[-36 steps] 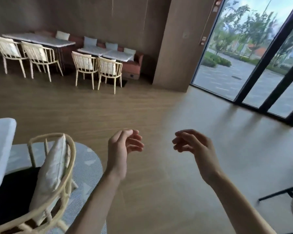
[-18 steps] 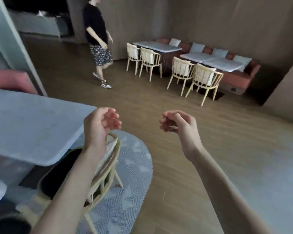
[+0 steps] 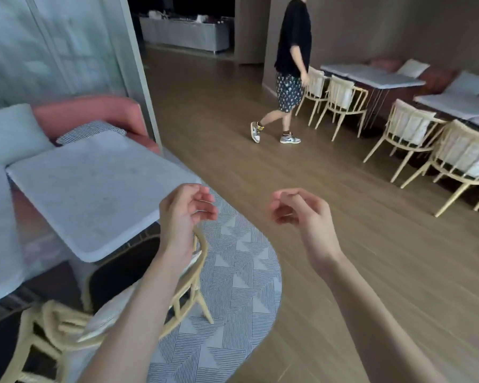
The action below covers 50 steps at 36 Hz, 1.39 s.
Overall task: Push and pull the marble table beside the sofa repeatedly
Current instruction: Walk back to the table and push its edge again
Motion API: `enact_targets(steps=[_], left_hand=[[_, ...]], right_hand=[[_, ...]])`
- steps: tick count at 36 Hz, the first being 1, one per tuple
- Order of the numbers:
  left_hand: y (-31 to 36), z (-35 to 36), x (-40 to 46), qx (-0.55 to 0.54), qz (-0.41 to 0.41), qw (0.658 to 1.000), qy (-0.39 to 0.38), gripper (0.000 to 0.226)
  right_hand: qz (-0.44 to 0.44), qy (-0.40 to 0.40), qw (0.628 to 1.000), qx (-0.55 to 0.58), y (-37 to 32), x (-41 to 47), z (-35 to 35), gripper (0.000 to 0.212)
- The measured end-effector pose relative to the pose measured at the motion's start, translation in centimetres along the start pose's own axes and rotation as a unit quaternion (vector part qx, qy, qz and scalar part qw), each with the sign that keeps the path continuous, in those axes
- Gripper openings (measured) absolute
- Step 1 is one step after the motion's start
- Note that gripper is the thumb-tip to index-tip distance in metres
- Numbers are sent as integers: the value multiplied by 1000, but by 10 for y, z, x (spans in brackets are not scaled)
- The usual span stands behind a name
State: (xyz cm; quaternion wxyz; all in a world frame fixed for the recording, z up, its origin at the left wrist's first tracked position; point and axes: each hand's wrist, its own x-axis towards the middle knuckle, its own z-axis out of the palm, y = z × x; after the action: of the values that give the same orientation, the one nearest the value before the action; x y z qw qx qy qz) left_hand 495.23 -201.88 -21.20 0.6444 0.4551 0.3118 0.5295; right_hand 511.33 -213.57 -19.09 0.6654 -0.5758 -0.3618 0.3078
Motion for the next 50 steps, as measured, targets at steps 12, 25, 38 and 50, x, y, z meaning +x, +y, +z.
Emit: enact_targets(steps=[12,25,38,50], left_hand=[[-78,171,153,-43,-34,998,-15,20],[-92,86,372,2,88,979,185,16],[-51,-43,403,49,191,822,535,21],[-143,-104,557,-35,212,684,697,22]], right_hand=[[0,32,998,-49,-7,214,-111,17],[10,-169,985,-22,66,476,-5,20],[71,-486,871,26,117,620,258,20],[115,-642,758,14,186,721,376,17]])
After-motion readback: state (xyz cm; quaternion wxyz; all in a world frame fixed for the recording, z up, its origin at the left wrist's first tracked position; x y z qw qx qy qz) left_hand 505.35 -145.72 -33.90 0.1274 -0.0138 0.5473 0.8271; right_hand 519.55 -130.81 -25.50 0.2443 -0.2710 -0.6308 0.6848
